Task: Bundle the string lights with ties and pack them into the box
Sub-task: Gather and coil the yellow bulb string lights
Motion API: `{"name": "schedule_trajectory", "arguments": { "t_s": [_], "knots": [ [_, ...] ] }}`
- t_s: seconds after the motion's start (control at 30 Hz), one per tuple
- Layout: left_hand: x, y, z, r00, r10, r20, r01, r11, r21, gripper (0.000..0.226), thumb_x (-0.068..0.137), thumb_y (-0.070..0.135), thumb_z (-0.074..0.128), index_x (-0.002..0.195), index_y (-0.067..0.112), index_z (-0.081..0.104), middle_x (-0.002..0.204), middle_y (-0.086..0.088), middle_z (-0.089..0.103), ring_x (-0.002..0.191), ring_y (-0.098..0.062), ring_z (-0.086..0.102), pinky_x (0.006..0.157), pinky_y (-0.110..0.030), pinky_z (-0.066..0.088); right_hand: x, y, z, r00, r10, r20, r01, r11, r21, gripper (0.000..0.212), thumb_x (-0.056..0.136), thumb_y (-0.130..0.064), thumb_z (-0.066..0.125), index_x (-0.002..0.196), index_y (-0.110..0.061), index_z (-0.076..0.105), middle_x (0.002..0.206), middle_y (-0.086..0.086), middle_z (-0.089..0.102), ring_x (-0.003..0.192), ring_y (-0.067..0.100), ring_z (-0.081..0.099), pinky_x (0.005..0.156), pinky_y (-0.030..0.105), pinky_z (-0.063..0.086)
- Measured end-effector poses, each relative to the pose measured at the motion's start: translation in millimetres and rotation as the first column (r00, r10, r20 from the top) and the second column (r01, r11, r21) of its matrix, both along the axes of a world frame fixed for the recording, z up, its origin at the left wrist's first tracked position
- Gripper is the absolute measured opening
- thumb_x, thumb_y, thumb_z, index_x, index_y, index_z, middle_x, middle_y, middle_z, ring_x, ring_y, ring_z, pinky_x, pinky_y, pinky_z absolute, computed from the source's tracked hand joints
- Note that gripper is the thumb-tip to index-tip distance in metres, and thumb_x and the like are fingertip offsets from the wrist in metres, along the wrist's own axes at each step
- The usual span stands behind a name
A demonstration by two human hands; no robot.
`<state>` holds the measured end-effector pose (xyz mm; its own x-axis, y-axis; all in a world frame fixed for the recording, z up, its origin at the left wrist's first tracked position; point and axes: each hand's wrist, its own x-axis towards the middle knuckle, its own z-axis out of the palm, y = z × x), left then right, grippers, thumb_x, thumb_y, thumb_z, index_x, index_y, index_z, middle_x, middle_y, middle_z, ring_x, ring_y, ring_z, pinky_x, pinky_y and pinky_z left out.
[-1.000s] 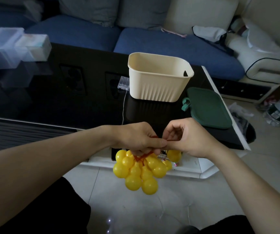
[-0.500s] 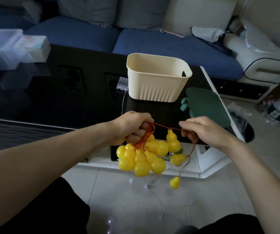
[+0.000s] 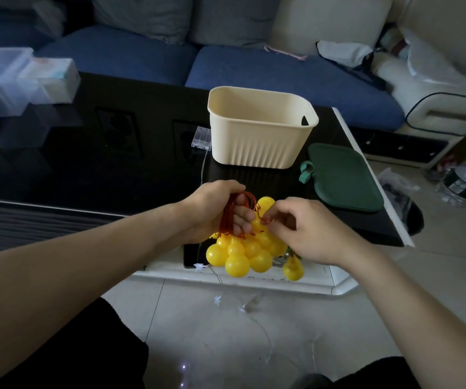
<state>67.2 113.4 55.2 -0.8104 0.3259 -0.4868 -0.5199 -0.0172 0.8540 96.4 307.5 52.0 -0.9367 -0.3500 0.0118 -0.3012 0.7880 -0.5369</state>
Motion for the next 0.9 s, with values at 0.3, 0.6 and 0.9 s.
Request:
{"name": "schedule_trajectory", "arguments": {
  "t_s": [0.3, 0.6, 0.9],
  "knots": [
    [2, 2, 3, 0.986, 0.143, 0.086, -0.155, 0.975, 0.158, 0.035, 0.107, 0.028, 0.035, 0.078, 0.012, 0.048, 0.072, -0.011, 0.070, 0.053, -0.019, 0.065, 0.054, -0.026, 0.050, 11, -19, 4, 0.993, 0.089, -0.076, -0.082, 0.993, 0.088, 0.020, 0.092, -0.016, 0.063, 0.098, -0.022, 0.080, 0.089, -0.003, 0.062, 0.081, 0.008, 0.057, 0.073, 0.026, 0.046],
    [1, -1, -4, 0.992, 0.045, -0.119, -0.063, 0.986, -0.151, 0.033, 0.102, 0.025, 0.048, 0.071, 0.012, 0.050, 0.052, -0.001, 0.043, 0.043, -0.016, 0.037, 0.041, -0.024, 0.035, 1, 3, 17, 0.901, -0.379, -0.211, 0.317, 0.907, -0.277, 0.014, 0.084, -0.018, 0.077, 0.071, -0.017, 0.075, 0.059, -0.010, 0.064, 0.055, -0.001, 0.058, 0.050, 0.009, 0.040],
    [3, 3, -3, 0.995, 0.084, -0.052, -0.086, 0.996, -0.022, 0.030, 0.104, 0.023, 0.044, 0.079, 0.009, 0.052, 0.057, -0.007, 0.057, 0.047, -0.020, 0.053, 0.055, -0.032, 0.042, 11, -8, 23, 0.946, -0.286, -0.151, 0.255, 0.948, -0.192, 0.023, 0.071, -0.014, 0.076, 0.053, -0.015, 0.062, 0.045, -0.007, 0.053, 0.043, 0.004, 0.047, 0.044, 0.014, 0.036]
  ]
}}
